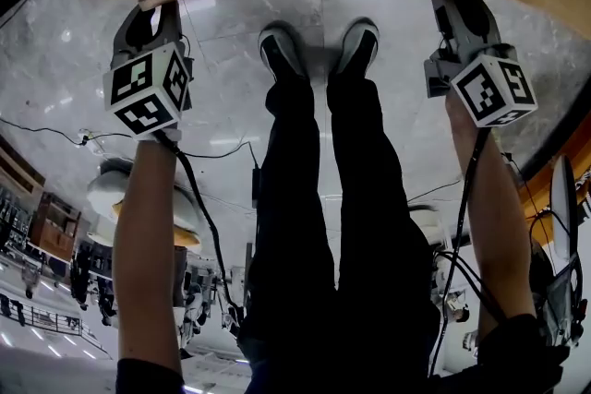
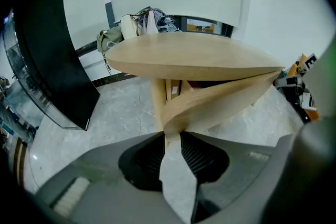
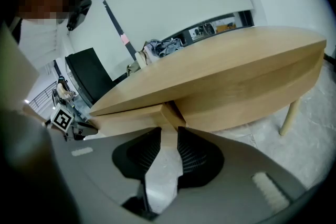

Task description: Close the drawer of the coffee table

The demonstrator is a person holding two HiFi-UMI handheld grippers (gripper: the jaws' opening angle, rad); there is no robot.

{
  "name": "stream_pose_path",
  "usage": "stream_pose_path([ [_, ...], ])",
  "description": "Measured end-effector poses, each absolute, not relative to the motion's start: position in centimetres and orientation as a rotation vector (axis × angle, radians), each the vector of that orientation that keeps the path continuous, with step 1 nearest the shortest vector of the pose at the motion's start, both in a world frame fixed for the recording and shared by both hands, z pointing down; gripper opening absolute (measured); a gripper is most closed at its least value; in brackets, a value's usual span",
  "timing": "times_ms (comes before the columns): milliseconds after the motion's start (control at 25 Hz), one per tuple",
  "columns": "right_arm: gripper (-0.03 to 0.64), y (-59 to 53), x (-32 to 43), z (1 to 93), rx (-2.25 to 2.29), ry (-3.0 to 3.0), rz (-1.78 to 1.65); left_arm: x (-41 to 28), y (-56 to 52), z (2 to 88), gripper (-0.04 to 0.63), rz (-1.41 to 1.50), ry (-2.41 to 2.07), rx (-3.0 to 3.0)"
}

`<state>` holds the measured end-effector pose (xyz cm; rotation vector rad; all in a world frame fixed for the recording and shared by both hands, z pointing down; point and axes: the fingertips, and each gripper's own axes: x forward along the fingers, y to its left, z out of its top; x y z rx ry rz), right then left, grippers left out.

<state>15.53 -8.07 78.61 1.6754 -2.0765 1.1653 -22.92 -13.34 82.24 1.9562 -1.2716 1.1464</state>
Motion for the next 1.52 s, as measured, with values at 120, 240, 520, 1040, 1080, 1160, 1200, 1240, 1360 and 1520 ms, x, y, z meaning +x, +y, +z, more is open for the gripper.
stream_pose_path([
  [120,0.097,-8.7,16.0,78.5,1.737,-2.094,1.250,-22.5,-14.1,82.1,0.104,1.140,-1.282,1.960],
  [240,0.100,-9.7,15.9,79.3,1.804,-2.100,1.368,-22.7,-15.3,82.5,0.104,1.137,-1.296,1.962],
  [520,0.051,-12.5,15.1,78.8,1.833,-2.229,1.530,-22.1,-17.4,82.7,0.104,1.126,-1.310,1.969],
  [1040,0.049,-11.8,15.5,79.2,1.800,-2.165,1.535,-22.1,-17.2,82.3,0.104,1.148,-1.287,2.018],
  [1080,0.049,-11.3,15.5,79.4,1.792,-2.146,1.537,-22.2,-16.7,82.5,0.104,1.160,-1.277,2.013],
  [1160,0.049,-10.1,15.4,79.6,1.762,-2.123,1.539,-22.5,-15.7,83.0,0.104,1.163,-1.265,1.982],
  [1200,0.049,-9.5,15.2,79.7,1.745,-2.110,1.540,-22.8,-15.2,83.2,0.104,1.157,-1.265,1.961],
  [1240,0.049,-8.8,15.1,79.7,1.728,-2.093,1.542,-23.0,-14.6,83.2,0.105,1.155,-1.268,1.944],
  [1360,0.048,-7.1,14.0,78.6,1.676,-2.057,1.536,-22.7,-13.0,82.1,0.104,1.205,-1.255,1.977],
  [1520,0.046,-4.8,13.2,73.9,1.645,-2.073,1.508,-19.6,-9.9,77.5,0.104,1.206,-1.190,2.061],
])
